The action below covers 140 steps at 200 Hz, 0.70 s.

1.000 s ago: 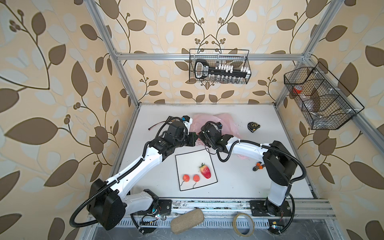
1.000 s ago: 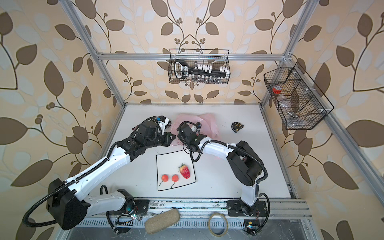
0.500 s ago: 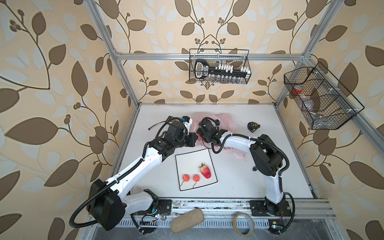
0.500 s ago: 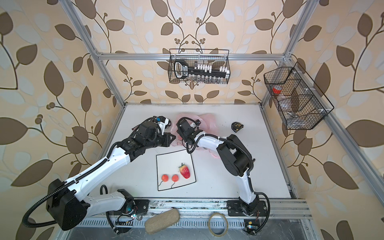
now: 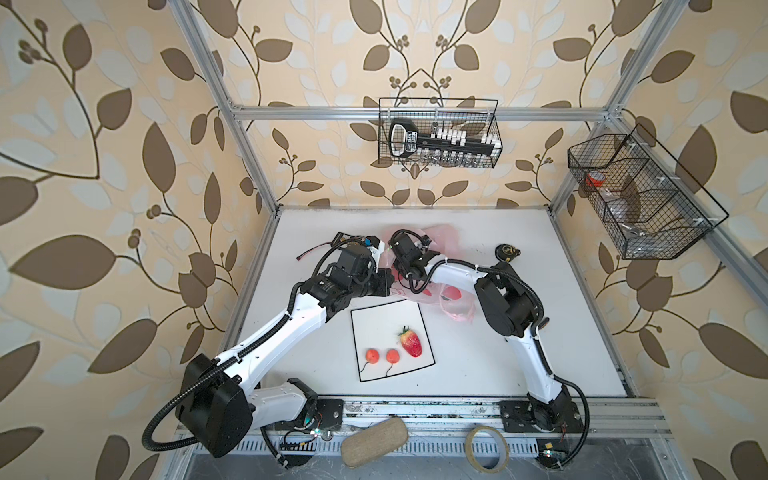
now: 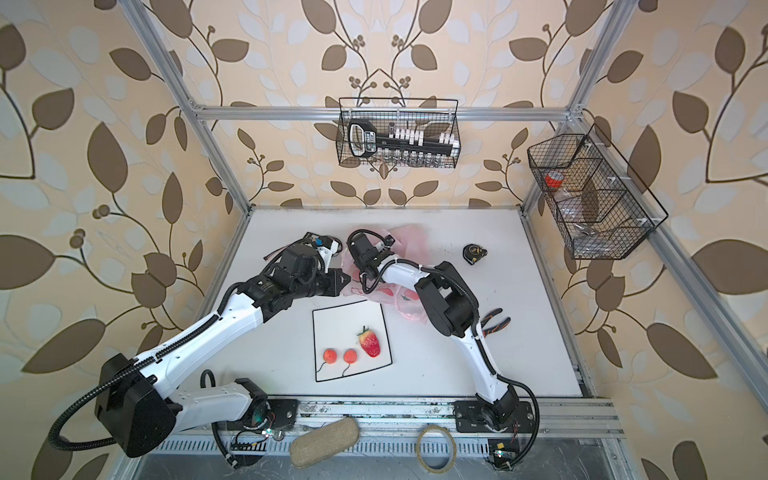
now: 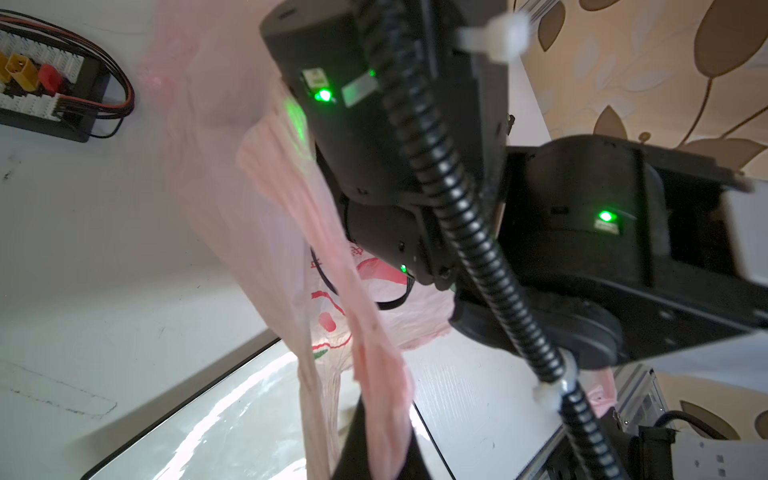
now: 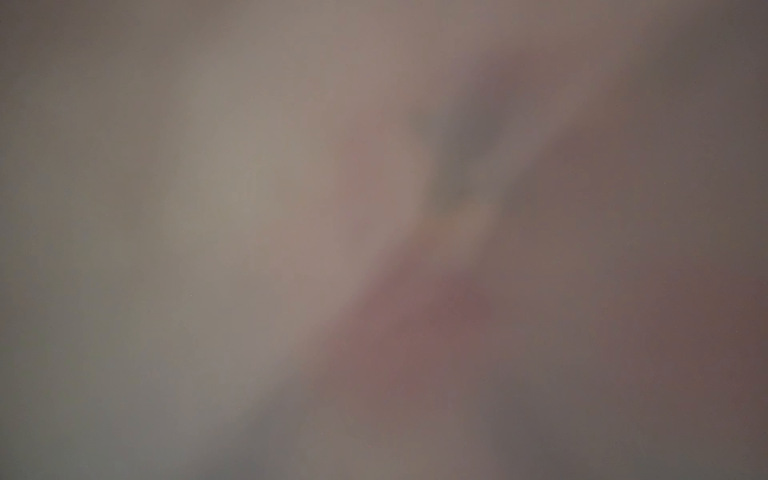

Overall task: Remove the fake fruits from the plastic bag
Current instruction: 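Lower the right gripper deep into the bag and grasp a larger apple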

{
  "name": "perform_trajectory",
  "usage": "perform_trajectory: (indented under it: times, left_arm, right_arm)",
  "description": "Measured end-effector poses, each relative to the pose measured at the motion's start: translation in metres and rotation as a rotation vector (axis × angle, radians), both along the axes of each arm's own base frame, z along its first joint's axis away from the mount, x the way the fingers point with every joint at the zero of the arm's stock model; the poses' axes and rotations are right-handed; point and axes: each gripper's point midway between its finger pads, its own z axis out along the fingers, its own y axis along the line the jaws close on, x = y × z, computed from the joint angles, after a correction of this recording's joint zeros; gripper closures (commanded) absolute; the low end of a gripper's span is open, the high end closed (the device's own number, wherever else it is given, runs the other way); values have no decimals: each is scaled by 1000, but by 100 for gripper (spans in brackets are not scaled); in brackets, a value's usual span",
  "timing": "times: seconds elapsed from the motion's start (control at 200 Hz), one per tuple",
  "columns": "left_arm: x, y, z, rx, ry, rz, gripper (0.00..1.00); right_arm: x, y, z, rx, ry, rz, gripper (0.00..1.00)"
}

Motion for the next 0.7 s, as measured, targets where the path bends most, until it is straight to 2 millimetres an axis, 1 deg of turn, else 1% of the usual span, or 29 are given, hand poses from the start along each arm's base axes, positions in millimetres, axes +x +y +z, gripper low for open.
perform_trajectory:
  times: [0.145,0.25,0.37,0.545,0.7]
  left_arm:
    - [0,0,-1,1,2,0,100]
    - [0,0,-1,2,2,0,100]
    - [0,0,-1,2,2,0,100]
    - [0,0,-1,2,3,0,100]
    - [0,0,-1,3,2,1,100]
  right_arm:
    - [3,-1,-3,-44,27,-3,31]
    - [0,-6,-5,-85,53,-7,34]
    - [-3,-18,-9,-131,76,-19,38]
    - [-2,-36,-9,-201,91,-20,35]
    - [-16,-55,-11,-282,121,16,35]
